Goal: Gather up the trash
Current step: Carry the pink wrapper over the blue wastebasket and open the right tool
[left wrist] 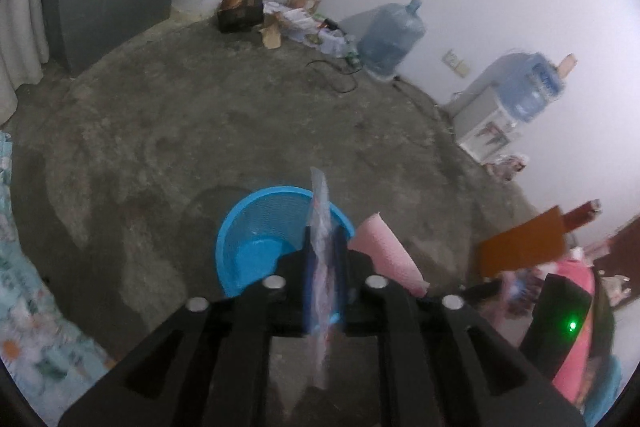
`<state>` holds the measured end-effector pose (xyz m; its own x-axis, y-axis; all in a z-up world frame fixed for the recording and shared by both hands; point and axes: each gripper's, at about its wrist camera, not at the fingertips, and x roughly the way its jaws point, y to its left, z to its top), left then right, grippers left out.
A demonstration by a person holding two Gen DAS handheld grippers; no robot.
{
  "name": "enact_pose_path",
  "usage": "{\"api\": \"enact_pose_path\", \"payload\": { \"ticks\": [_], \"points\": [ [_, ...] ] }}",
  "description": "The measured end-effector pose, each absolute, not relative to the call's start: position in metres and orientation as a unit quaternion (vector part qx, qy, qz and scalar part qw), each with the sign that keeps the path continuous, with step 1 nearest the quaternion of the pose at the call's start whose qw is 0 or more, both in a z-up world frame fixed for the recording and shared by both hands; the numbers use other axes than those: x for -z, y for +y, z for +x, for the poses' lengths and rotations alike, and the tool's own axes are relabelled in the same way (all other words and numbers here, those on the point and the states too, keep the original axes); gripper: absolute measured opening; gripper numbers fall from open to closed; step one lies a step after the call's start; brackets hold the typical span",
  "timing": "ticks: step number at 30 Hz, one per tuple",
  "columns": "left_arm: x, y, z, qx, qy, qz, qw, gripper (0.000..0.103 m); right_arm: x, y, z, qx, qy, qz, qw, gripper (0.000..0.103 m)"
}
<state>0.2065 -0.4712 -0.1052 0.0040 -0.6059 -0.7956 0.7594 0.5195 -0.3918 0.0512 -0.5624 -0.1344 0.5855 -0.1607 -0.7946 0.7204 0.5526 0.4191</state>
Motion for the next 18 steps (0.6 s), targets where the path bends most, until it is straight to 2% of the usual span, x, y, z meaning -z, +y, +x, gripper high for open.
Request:
{"api": "enact_pose_path", "payload": {
  "ticks": [2,6,8,12,18],
  "points": [
    [0.127,-0.487,0.209,0.475,0.526,0.086,0.700,0.038,0.158,-0.573,0.056,0.280,0.383,0.399,0.785,0.041],
    [0.140,-0.486,0.209,0.464,0.524,0.102,0.707,0.051,0.176,-0.569,0.046,0.294,0.401,0.393,0.774,0.044],
    [0.136,-0.477,0.206,0.471,0.508,0.108,0.714,0.057,0.174,-0.564,0.038,0.296,0.397,0.393,0.775,0.051],
    [0.118,-0.460,0.201,0.478,0.477,0.121,0.728,0.063,0.156,-0.549,0.025,0.313,0.395,0.372,0.780,0.061],
    [0.069,-0.417,0.188,0.501,0.437,0.110,0.739,0.069,0.105,-0.512,0.022,0.337,0.383,0.306,0.804,0.086]
  ]
}}
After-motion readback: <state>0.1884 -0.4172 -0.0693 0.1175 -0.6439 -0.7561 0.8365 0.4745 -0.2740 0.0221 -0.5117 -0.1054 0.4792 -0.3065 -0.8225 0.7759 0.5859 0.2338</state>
